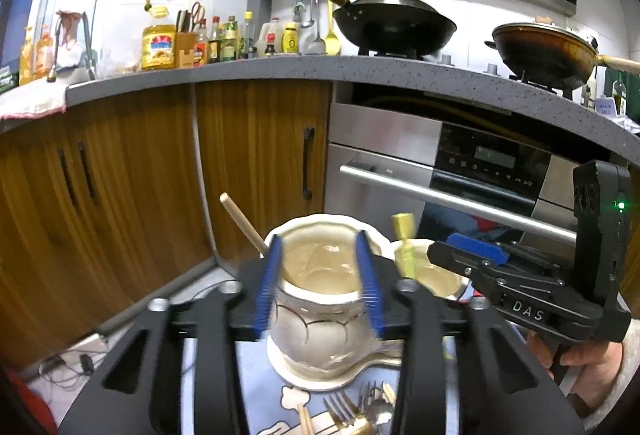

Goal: Organize utensils
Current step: 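Drop the chopstick into the tall cup with left tool while right drops yellow spoon in short cup, then open both tools and move them back over the remaining utensils, then grasp a second wooden chopstick with the left tool while the right tool grasps the green tulip spoon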

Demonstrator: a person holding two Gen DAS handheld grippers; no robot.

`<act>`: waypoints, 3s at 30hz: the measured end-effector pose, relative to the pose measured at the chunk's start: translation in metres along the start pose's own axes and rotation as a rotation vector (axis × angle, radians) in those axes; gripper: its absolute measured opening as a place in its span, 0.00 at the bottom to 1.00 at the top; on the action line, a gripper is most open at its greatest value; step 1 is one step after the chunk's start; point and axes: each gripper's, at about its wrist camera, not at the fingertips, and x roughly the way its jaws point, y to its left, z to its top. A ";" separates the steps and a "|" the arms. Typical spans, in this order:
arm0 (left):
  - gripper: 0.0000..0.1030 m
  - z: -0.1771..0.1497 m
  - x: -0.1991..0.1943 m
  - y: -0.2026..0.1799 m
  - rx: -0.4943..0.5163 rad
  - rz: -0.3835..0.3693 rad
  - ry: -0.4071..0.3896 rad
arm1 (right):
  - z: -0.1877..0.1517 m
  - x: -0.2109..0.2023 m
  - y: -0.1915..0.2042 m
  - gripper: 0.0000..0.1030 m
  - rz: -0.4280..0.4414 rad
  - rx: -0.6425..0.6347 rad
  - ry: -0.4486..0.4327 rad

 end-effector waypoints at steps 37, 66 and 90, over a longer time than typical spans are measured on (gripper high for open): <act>0.95 -0.115 -0.054 0.001 0.091 0.186 0.307 | -0.085 -0.067 0.026 0.95 -0.083 -0.069 0.224; 0.93 -0.147 -0.019 0.023 0.007 0.240 0.549 | -0.106 -0.058 0.031 0.95 -0.077 -0.104 0.315; 0.27 -0.141 -0.018 -0.004 0.077 0.080 0.594 | -0.130 -0.030 0.054 0.31 0.015 -0.202 0.563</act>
